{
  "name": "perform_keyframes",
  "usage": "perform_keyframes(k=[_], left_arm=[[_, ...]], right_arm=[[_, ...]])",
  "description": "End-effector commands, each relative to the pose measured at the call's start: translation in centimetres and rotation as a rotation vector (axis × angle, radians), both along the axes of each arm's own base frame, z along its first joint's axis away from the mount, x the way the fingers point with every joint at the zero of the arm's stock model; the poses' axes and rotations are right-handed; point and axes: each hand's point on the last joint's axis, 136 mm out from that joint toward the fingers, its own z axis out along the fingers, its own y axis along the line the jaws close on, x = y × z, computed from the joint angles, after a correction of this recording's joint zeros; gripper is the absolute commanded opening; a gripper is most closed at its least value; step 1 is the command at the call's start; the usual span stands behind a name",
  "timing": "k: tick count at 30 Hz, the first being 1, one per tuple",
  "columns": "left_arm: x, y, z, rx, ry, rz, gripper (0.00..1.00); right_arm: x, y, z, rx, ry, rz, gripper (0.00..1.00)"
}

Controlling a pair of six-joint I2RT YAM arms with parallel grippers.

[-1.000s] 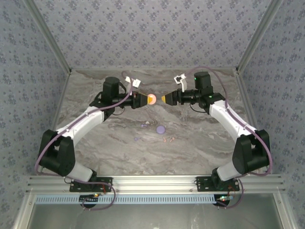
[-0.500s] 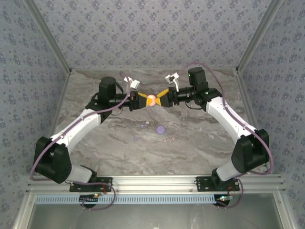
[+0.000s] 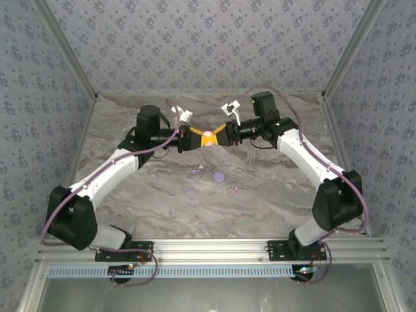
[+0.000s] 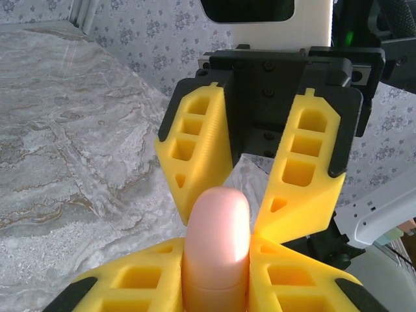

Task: Insert wireless bluetooth earbuds into charging case

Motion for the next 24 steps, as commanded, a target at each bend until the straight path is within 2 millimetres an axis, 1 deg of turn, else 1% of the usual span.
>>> perform_keyframes(k=[1,4,10,15,18,24], left_arm=[[-0.8,-0.1,1.5,-0.022,-0.06,-0.032,0.23],[-0.8,-0.1,1.5,-0.022,-0.057,-0.032,0.23],[-0.8,0.1,1.4,-0.02,-0.051,-0.015,0.36],[-0.9,0.2,1.4,-0.03,-0.042,-0.004,0.42],[-1.0,0.2,1.3,-0.033,-0.039,0.0,0.45],[-1.1,0.1,1.4,-0.046,-0.038,-0.001,0.46]], right_arm=[[-0.7,0.3,1.1,0.016,-0.008,0.04,0.32],[-0.8,0.3,1.3,0.023,-0.01,0.045,0.28],[-0.5,-0.3,2.5,0.039,-0.037,0.011,0.25],[-0.5,-0.4,3.0,0.047,-0.045,0.003,0.24],[-0.4,-0.5,3.2,0.05,-0.048,-0.005,0.24],[-0.5,-0.4,3.7,0.063,-0.051,0.001,0.24]])
